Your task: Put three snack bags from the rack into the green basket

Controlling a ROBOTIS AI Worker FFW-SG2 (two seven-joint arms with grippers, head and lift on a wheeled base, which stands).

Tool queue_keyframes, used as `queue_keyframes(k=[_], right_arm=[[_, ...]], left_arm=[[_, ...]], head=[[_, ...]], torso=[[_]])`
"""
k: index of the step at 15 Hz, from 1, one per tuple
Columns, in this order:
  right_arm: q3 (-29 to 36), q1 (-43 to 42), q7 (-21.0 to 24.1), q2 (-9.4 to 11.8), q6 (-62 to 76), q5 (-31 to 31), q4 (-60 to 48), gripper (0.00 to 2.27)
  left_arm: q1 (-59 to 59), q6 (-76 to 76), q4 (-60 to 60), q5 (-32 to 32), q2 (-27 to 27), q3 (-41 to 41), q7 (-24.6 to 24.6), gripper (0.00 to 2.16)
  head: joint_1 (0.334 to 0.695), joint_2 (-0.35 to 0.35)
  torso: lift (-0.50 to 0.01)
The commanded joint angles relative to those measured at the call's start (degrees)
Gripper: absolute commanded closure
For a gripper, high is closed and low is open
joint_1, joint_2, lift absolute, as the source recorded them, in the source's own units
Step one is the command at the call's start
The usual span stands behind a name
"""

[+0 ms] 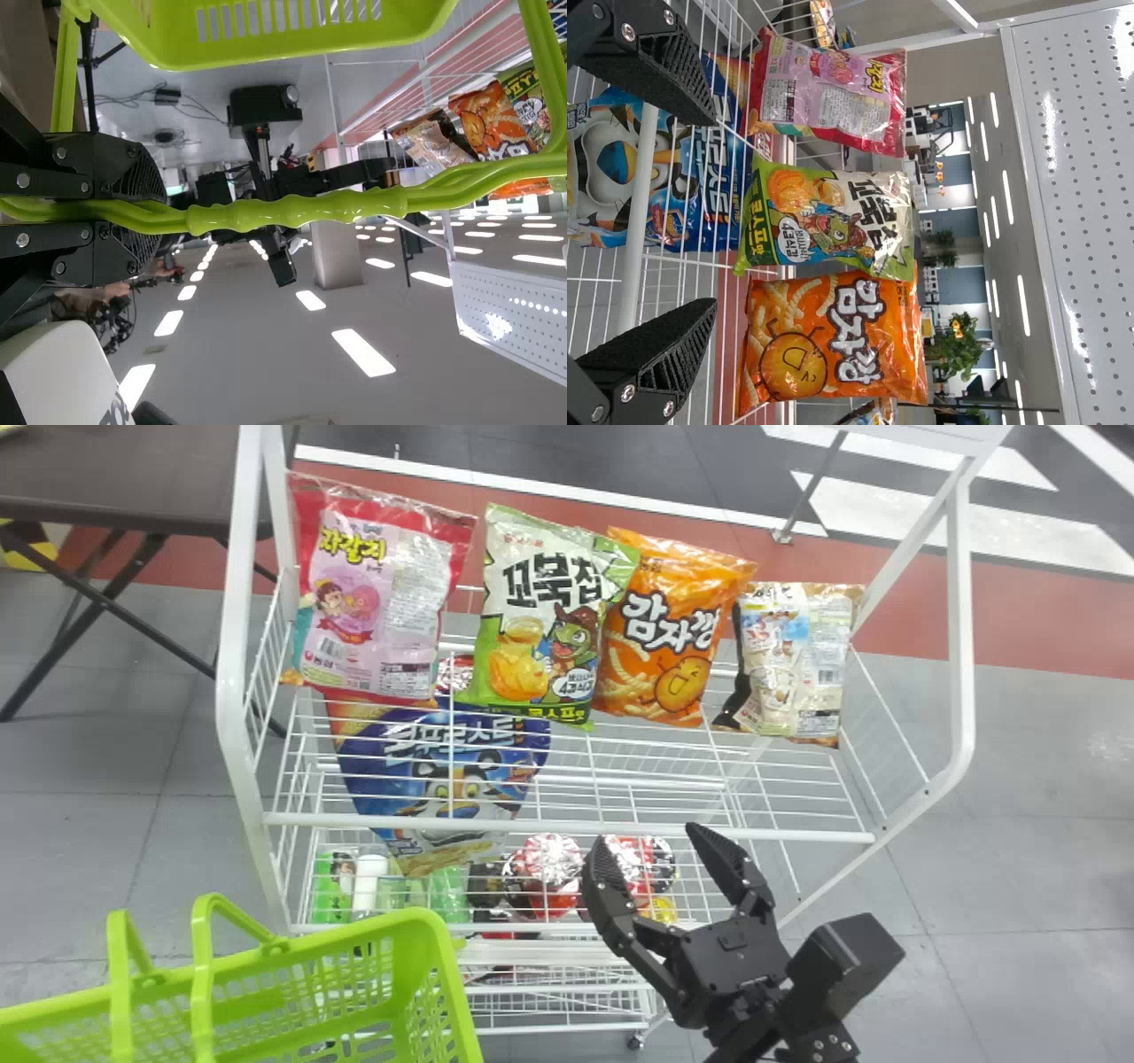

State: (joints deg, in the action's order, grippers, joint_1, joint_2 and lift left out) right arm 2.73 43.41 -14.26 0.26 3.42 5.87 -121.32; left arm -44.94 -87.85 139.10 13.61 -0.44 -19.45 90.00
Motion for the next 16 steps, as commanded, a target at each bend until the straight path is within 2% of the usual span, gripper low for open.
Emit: queue_keyframes(k=[1,11,15,16], right_arm=[[0.0,0.2,0.0,-0.3,0.0,-0.1,-0.1,0.09],[-0.9,-0.7,-0.1,-0.3,-1.1,-0.6,-0.3,0.09],[-2.9,-7.5,0.4,-0.3,-5.5,-1.4,2.4,0.09],[-3.8,-10.5,1.3,-0.3,-8.1,-1.7,3.7,0.09]], left_arm=[[-0.2,0.0,0.0,0.0,0.1,0.3,0.6,2.15],[-0.7,0.0,0.3,0.0,0.2,0.8,0.6,2.15],[-0.5,0.0,0.4,-0.1,0.1,1.3,0.6,2.15],[-0.5,0.0,0.5,-0.1,0.1,1.4,0.6,2.15]], head=[[0.695,-0.259],[0.695,-0.258],[0.695,-0.244],[0.695,-0.222]], torso=[[0.000],[0.000],[0.000],[0.000]])
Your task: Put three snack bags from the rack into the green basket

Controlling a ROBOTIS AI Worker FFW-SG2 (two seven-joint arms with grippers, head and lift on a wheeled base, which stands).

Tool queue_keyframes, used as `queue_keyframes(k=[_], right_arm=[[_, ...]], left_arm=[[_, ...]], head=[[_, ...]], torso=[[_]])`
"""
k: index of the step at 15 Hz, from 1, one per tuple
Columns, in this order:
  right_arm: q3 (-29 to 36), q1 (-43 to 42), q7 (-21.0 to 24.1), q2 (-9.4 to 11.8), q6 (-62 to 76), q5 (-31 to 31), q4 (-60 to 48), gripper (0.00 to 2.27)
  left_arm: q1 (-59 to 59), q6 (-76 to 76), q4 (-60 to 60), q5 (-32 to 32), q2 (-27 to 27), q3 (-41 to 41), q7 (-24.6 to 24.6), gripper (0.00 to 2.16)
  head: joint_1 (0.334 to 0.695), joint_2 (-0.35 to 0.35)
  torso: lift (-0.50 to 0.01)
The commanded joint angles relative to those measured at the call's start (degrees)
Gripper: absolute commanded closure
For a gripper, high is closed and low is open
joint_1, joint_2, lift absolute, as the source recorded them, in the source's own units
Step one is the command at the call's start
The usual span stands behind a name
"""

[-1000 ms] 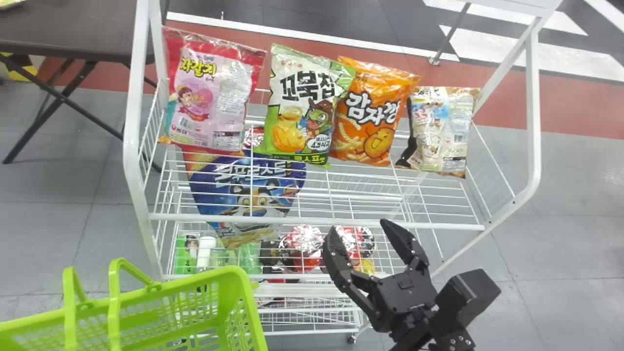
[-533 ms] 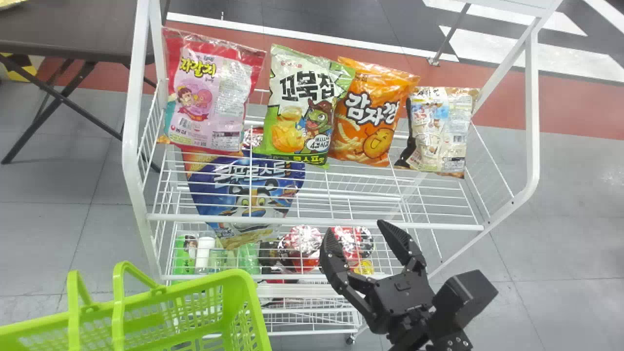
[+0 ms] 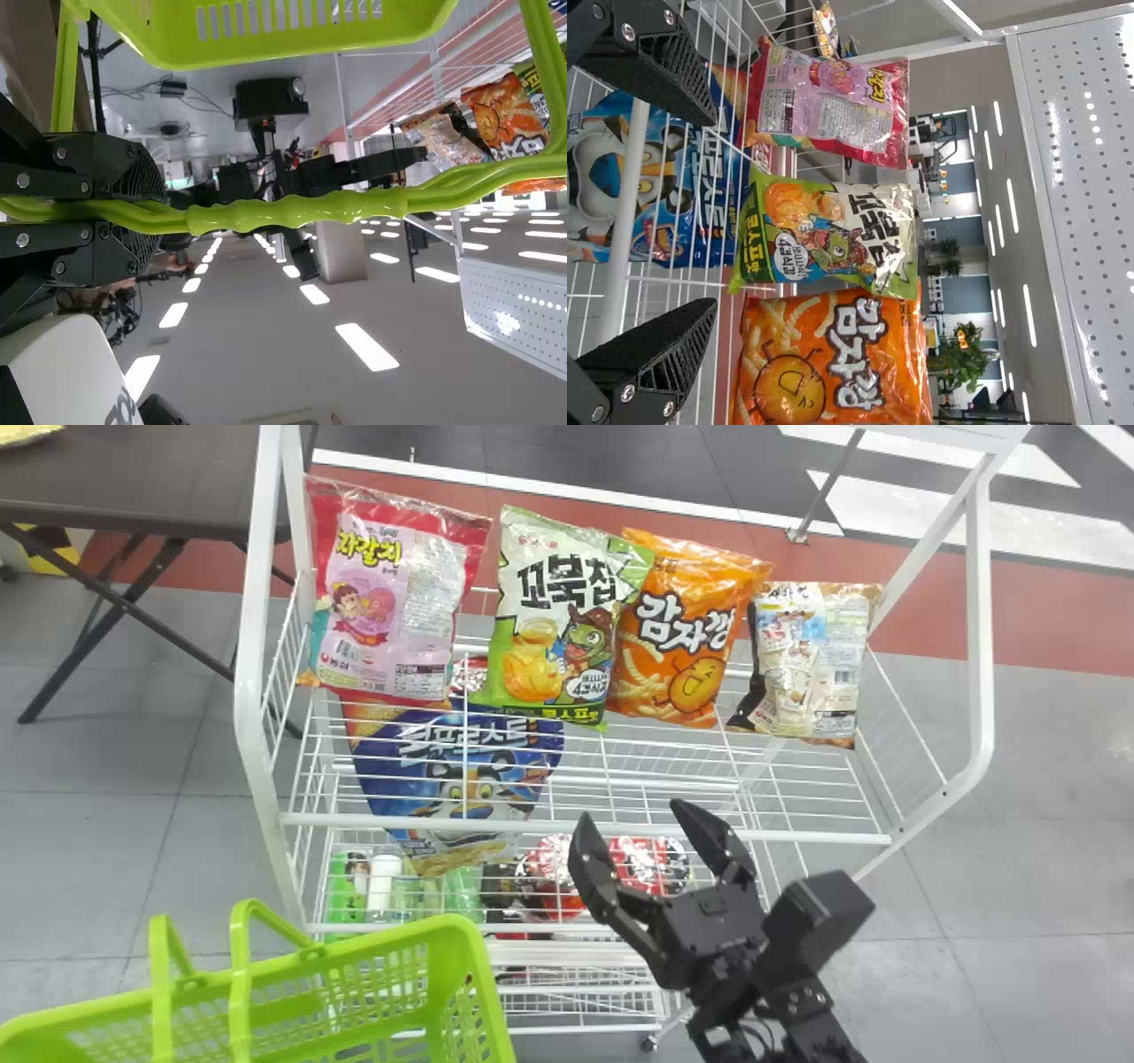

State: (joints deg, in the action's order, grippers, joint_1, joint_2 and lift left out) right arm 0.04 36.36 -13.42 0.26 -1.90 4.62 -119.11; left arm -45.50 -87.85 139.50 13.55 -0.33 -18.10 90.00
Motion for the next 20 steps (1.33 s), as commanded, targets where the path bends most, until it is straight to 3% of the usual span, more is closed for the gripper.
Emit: queue_keyframes(k=[1,7,9,14,18,20], right_arm=[[-1.9,-6.5,1.4,-0.3,-6.0,-0.7,2.8,0.09],[-8.7,-23.6,5.6,-0.3,-14.8,-1.0,13.4,0.09],[-11.0,-28.8,5.9,-0.3,-14.6,-1.0,18.2,0.09],[-14.1,-42.6,7.0,-0.3,-8.1,0.4,33.6,0.09],[-15.5,-51.6,0.0,-0.3,-7.6,8.0,45.7,0.15],[-15.6,-54.0,-4.2,-0.3,-7.7,11.0,50.4,0.36]], left_arm=[[0.3,0.0,0.3,-0.4,-0.2,0.5,0.6,2.15],[2.0,-1.1,0.2,-1.1,-0.7,1.2,0.6,2.15],[2.3,-1.1,0.2,-1.1,-0.9,1.4,0.6,2.15],[2.9,-1.9,-0.3,-0.9,-1.6,1.6,0.6,2.15],[2.8,-1.9,-0.5,-0.8,-1.8,1.5,0.6,2.15],[2.7,-1.9,-0.7,-0.7,-1.9,1.1,0.6,2.15]], head=[[0.695,-0.206],[0.695,-0.105],[0.695,-0.039],[0.695,0.032],[0.695,0.067],[0.695,0.101]], torso=[[0.000],[0.000],[0.000],[0.000],[0.000],[0.000]])
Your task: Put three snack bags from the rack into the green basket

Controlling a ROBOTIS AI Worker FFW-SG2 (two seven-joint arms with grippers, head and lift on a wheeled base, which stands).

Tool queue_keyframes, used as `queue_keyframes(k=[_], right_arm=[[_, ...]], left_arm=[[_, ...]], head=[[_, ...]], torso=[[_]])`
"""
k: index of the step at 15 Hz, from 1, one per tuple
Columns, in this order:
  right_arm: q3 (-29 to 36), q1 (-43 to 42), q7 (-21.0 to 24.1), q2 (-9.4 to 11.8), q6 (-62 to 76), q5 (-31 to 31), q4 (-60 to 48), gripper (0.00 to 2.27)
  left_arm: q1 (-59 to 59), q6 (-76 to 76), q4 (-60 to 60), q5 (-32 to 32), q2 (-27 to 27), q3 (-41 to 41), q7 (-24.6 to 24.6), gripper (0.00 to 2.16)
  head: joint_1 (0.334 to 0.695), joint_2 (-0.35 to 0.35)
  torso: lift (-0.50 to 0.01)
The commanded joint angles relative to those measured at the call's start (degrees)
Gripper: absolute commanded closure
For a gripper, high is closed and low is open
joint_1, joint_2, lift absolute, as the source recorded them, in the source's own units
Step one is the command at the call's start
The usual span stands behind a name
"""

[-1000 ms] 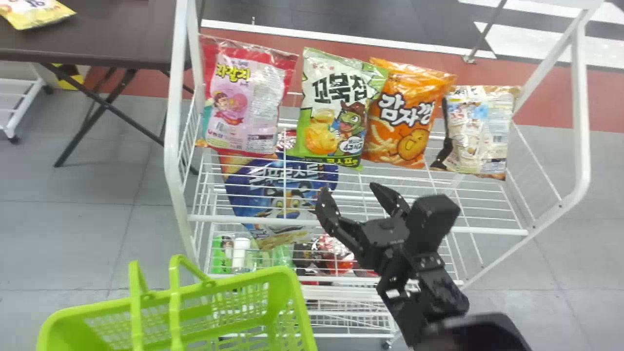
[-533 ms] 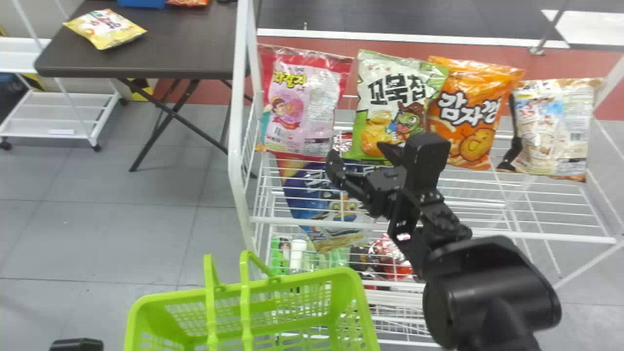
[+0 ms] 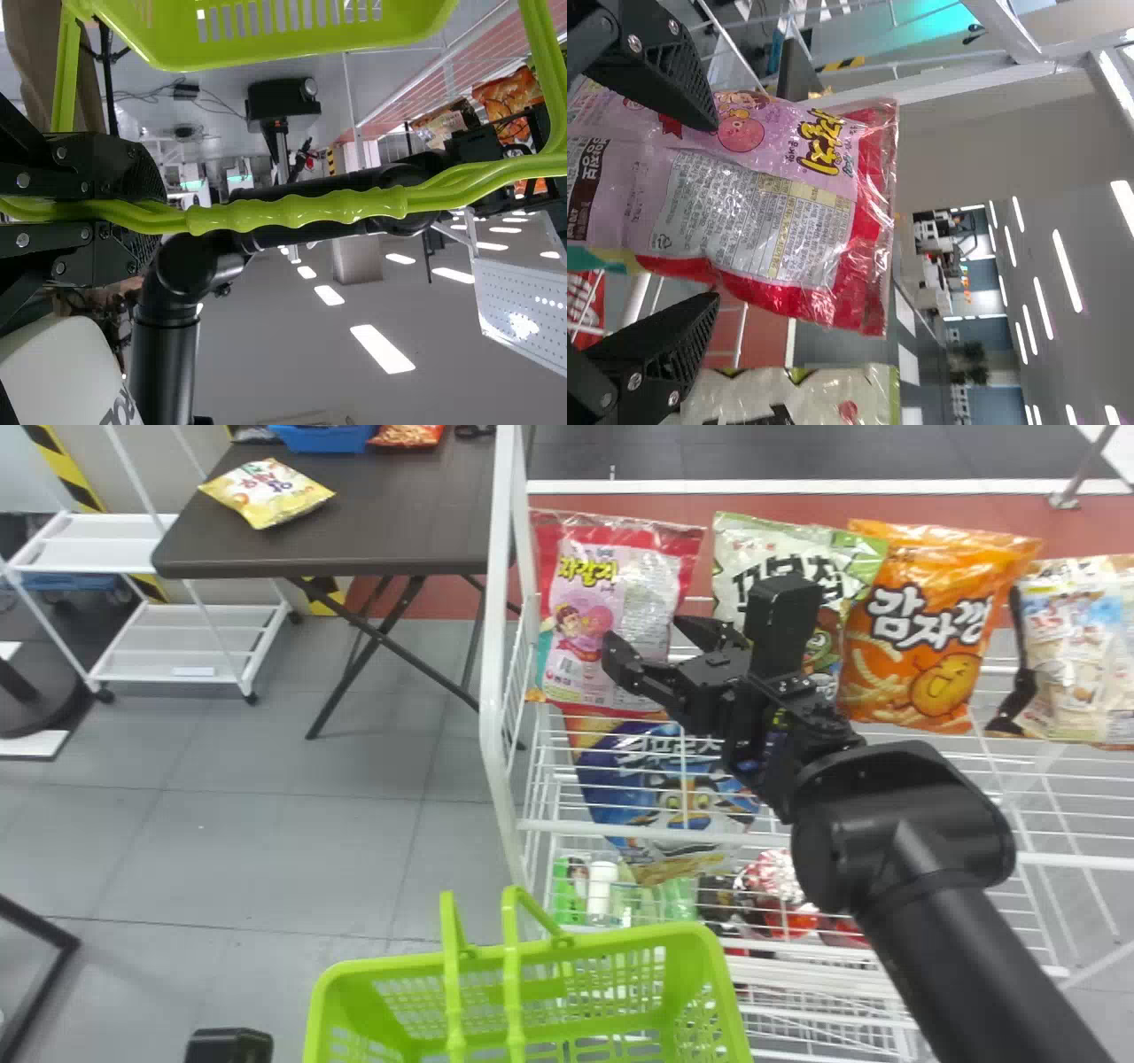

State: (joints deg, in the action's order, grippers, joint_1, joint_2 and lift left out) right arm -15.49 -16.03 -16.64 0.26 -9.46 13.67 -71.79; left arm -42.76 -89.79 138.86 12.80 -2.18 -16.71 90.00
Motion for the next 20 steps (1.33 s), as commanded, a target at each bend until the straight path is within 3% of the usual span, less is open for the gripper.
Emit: queue_keyframes(k=[1,2,4,6,10,15,20], right_arm=[[-0.1,-2.2,-2.9,-0.3,-0.3,2.6,4.4,0.61],[0.0,-2.4,-4.0,-0.3,-0.5,2.5,4.6,0.96],[-0.1,-2.0,-3.3,-0.3,-0.7,2.6,4.3,2.11],[0.2,0.5,-2.8,-0.3,-0.5,2.2,1.6,2.25],[1.3,7.4,-1.1,-0.3,-1.6,1.7,-9.2,2.25],[8.8,24.1,-0.3,-0.3,-13.0,2.1,-36.5,2.25],[18.4,41.3,-2.3,-0.3,-32.3,8.4,-62.8,2.25]], left_arm=[[-0.1,0.0,-0.2,0.1,0.0,-0.4,0.6,2.15],[-0.1,0.0,-0.3,0.1,0.0,-0.5,0.6,2.15],[0.1,0.0,-0.5,0.1,-0.1,-0.5,0.6,2.15],[0.1,0.0,-0.7,0.4,-0.2,-0.6,0.6,2.15],[0.7,0.0,-1.6,1.6,-0.5,-1.5,0.6,2.15],[4.2,-0.2,-2.5,1.7,-0.5,-2.9,0.6,2.15],[9.6,-0.2,-5.7,0.7,-0.5,-2.9,0.6,2.15]], head=[[0.695,0.108],[0.695,0.115],[0.695,0.129],[0.695,0.127],[0.695,0.130],[0.695,0.124],[0.695,0.030]], torso=[[0.000],[0.000],[0.000],[0.000],[0.000],[0.000],[0.000]])
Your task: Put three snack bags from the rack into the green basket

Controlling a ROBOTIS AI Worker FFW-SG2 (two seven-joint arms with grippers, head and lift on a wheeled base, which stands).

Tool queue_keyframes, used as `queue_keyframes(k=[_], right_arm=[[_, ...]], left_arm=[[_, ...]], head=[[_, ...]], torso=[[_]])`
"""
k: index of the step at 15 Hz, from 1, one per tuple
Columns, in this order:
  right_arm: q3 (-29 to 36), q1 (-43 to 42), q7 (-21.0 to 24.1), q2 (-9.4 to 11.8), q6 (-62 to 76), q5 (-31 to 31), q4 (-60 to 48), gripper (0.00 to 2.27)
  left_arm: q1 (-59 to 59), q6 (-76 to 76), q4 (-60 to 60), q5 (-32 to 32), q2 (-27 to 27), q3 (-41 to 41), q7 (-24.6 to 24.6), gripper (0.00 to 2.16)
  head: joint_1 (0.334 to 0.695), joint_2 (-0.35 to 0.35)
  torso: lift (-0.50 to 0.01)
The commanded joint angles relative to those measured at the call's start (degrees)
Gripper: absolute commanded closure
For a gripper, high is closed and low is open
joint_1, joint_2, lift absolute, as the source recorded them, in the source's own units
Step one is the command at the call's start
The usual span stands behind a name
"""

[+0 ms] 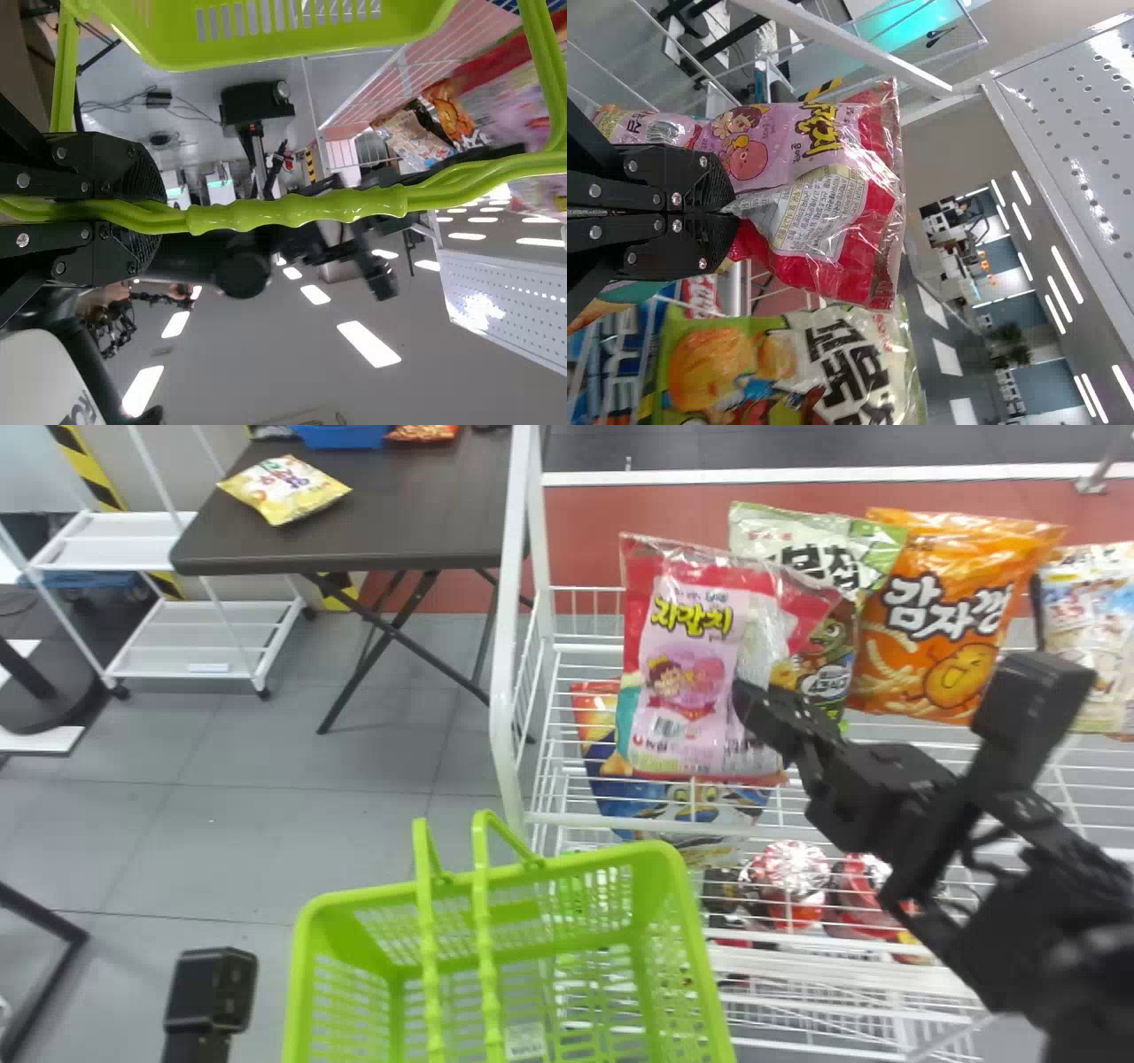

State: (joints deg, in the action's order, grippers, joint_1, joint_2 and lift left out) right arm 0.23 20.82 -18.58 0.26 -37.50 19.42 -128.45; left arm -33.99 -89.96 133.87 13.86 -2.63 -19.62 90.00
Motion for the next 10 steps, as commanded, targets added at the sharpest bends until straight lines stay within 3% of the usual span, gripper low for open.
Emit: queue_keyframes(k=[1,3,6,9,10], right_arm=[[4.1,7.3,-1.5,-0.3,-7.1,4.4,-9.6,2.25],[6.6,9.6,-3.4,-0.3,-16.2,9.1,-14.5,2.25],[7.4,11.1,-5.3,-0.3,-30.0,13.2,-18.3,2.25],[3.4,10.9,-6.4,-0.3,-36.6,14.1,-17.2,2.25],[0.6,9.7,-6.4,-0.3,-39.3,12.2,-15.3,2.08]], left_arm=[[0.9,-0.1,-0.9,-0.9,0.2,0.3,0.6,2.15],[1.0,-0.1,-1.7,-0.8,0.5,0.4,0.6,2.15],[1.0,-0.1,-3.0,-0.9,0.7,1.1,0.6,2.15],[1.2,-0.1,-2.8,-0.8,0.8,1.5,0.6,2.15],[1.2,-0.1,-2.6,-0.6,0.8,1.5,0.6,2.15]], head=[[0.695,0.016],[0.695,0.001],[0.695,0.032],[0.695,0.113],[0.695,0.144]], torso=[[0.000],[0.000],[0.000],[0.000],[0.000]])
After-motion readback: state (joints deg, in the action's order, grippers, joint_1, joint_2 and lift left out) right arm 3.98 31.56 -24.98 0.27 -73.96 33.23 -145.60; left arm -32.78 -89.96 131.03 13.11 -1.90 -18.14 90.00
